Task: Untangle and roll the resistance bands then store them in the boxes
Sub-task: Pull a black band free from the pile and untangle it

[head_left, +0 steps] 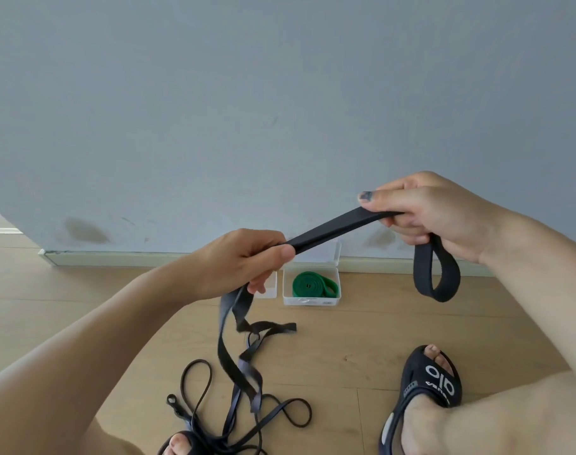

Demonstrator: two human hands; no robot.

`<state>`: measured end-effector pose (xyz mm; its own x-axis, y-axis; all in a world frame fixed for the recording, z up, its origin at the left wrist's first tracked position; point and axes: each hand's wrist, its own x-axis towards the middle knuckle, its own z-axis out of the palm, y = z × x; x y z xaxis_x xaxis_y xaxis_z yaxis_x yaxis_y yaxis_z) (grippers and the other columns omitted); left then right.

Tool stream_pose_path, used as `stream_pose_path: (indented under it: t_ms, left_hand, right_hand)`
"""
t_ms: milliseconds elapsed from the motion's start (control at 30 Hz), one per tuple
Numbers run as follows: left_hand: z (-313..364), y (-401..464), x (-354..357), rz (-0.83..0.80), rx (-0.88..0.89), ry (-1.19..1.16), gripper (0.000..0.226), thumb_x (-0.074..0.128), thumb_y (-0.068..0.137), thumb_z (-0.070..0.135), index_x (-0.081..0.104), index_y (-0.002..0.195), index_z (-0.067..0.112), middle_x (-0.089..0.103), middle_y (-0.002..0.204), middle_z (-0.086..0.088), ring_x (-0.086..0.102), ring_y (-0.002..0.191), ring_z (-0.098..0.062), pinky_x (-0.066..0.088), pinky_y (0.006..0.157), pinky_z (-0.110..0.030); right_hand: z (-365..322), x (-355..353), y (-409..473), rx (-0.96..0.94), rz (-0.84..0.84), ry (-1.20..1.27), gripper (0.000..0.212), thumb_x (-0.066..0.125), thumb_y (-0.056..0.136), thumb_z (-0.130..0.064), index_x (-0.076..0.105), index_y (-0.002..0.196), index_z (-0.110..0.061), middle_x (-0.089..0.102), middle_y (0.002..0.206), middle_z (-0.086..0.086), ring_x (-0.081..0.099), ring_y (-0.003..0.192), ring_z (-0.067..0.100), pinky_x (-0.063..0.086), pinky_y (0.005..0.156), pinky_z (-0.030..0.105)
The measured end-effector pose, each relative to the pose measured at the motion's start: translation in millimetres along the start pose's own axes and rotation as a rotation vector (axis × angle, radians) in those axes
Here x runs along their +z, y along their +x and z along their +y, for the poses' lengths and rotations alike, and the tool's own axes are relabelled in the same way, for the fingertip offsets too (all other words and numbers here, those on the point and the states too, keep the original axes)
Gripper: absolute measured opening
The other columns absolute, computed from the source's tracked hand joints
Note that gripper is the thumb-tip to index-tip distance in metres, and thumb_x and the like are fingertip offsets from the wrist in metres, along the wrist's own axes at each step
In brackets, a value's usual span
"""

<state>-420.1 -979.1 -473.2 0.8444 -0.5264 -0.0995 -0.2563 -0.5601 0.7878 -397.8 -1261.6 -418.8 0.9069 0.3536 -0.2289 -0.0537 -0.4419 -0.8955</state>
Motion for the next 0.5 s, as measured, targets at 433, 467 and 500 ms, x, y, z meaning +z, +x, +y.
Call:
stream_pose_path:
  t_ms: [433,467,500]
  left_hand:
    - [16,-10,1,-0.015,-0.091,-0.144,0.041,0.038,0.112,0.029,0.043,0.076,0.012,0.039,0.066,0.002,0.03,0.059,-0.013,0.024,0.057,-0.031]
    - [17,-9,0,-0.007,-0.082,-0.14,0.04,0.041,0.111,0.027,0.043,0.075,0.011,0.039,0.065,0.004,0.03,0.059,-0.013,0.026,0.057,-0.027]
    - [18,-8,-1,0.003,-0.073,-0.145,0.039,0.042,0.111,0.025,0.042,0.074,0.011,0.038,0.064,0.005,0.03,0.059,-0.012,0.029,0.057,-0.022]
  right_hand:
    - [33,-19,4,0.257,-0.165,-0.39,0.047,0.049,0.106,-0.041,0.063,0.078,-0.006,0.058,0.055,0.007,0.057,0.058,0.021,0.053,0.082,0.038]
    - [35,-16,5,0.281,-0.198,-0.456,0.049,0.045,0.107,-0.046,0.068,0.085,-0.009,0.07,0.065,0.004,0.066,0.067,0.02,0.054,0.089,0.038]
    - [36,-12,7,0.292,-0.214,-0.512,0.05,0.039,0.106,-0.053,0.071,0.094,-0.015,0.077,0.077,0.001,0.073,0.077,0.019,0.053,0.095,0.038]
